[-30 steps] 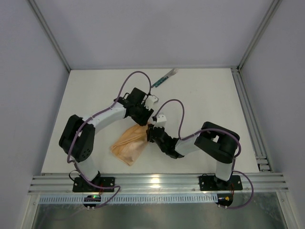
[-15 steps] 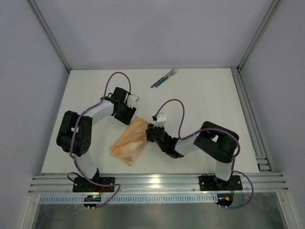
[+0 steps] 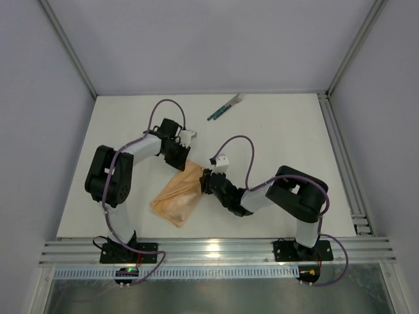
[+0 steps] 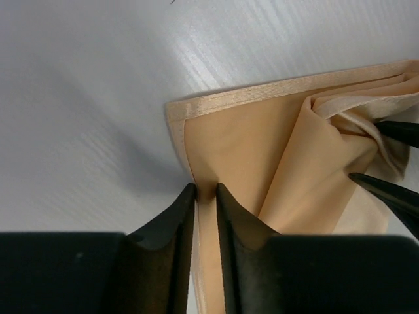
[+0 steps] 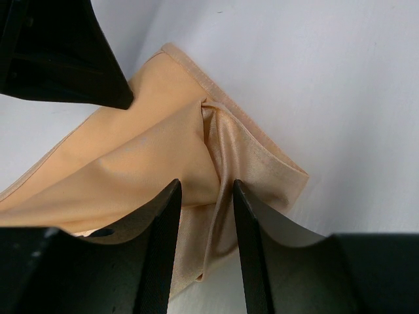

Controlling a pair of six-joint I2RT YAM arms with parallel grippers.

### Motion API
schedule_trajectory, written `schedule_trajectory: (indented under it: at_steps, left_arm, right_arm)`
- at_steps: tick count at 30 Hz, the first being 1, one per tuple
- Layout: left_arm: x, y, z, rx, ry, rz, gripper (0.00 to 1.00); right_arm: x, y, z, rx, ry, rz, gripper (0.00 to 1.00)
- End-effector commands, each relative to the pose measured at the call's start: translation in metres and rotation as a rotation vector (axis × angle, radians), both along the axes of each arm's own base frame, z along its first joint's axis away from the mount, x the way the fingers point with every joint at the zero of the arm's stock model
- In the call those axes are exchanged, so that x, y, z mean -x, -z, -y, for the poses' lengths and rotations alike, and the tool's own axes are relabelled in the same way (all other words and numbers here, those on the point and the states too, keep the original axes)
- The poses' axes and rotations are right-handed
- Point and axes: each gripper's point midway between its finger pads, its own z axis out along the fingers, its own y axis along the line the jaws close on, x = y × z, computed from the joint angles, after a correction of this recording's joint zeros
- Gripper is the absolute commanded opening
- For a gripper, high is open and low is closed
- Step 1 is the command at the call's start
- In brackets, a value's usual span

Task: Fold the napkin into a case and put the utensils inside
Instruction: Stuff the smaller-rectangle-folded napkin at the center of the board.

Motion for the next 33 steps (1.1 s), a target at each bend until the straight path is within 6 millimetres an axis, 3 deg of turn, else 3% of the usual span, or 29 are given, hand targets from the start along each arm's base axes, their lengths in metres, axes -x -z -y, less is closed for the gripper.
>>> schedule_trajectory:
  at_steps: [1,6,10,15,24,33]
  left_arm:
    - [0.042,0.031,0.005,0.018,0.015,-0.205,0.19]
    - [0.041,0.026,0.012,0.05,0.011,-0.212,0.0]
    - [0.04,0.01,0.021,0.113,0.024,-0.179,0.0]
    - [0.032,-0.023,0.028,0.178,0.058,-0.05,0.0]
    - [0.057,-0.025,0.047,0.209,0.192,-0.039,0.0]
    - [0.023,-0.048,0.032,0.12,0.114,0.167,0.0]
  right_arm:
    - [0.034,0.071,0.038,0.204,-0.027,-0.186,0.42]
    - [0.033,0.07,0.039,0.205,-0.031,-0.188,0.42]
    - [0.033,0.069,0.039,0.199,-0.034,-0.192,0.42]
    - [0.033,0.071,0.038,0.189,-0.049,-0.214,0.42]
    - [0.033,0.071,0.032,0.16,-0.071,-0.248,0.42]
    - [0.033,0.074,0.035,0.17,-0.068,-0.277,0.42]
